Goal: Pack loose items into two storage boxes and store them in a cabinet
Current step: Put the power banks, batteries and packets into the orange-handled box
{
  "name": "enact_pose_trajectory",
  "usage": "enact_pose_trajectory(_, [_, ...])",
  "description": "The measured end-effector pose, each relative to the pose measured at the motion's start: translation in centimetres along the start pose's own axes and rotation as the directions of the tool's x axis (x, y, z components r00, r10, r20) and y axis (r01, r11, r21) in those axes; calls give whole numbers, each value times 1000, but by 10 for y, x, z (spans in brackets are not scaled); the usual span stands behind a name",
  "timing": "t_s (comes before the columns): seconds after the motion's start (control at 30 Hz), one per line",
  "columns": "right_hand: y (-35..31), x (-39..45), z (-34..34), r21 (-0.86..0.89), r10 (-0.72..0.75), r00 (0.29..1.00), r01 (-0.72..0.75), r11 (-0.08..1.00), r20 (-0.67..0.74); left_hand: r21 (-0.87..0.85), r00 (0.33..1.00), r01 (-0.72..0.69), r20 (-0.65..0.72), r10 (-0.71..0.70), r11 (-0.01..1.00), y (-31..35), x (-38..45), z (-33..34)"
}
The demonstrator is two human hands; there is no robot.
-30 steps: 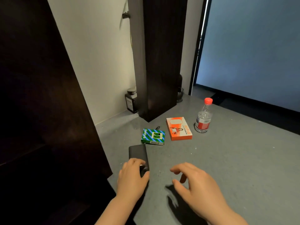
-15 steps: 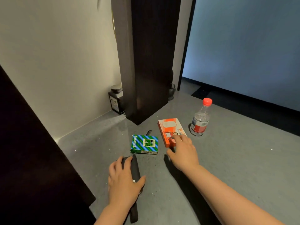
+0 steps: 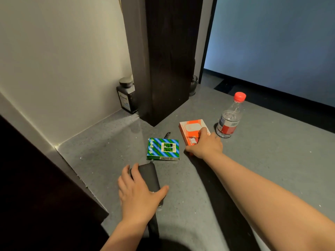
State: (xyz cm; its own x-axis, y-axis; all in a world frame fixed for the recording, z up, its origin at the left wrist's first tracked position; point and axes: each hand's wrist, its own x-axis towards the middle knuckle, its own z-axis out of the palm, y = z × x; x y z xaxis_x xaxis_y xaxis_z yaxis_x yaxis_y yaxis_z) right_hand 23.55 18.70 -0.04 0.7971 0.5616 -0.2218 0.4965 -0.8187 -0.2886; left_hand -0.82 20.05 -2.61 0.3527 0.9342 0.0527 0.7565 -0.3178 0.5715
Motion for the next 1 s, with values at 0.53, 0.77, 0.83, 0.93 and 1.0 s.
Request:
enact_pose_trajectory(0.53, [96,-204,18,349,-110,931,238,906,-349,-149,988,-41,140,62,988,5,-53,-13])
enact_pose_trajectory(0.77, [130,-250,-35,399,-41,887,247,883,-459,-359,948,-198,166,271,912,67,-116,-14])
enact_pose_trajectory(0.83, [150,-267,-51,397,-7,875,227,889,-485,-409,919,-265,167,357,873,98,-130,-15])
enact_pose_trajectory(0.93, [189,-296,-74,392,64,858,166,905,-510,-480,861,-350,174,478,805,147,-154,-16])
enact_pose_trajectory(1.0, [217,-317,-88,405,131,834,118,907,-535,-535,800,-426,155,580,730,176,-171,-14])
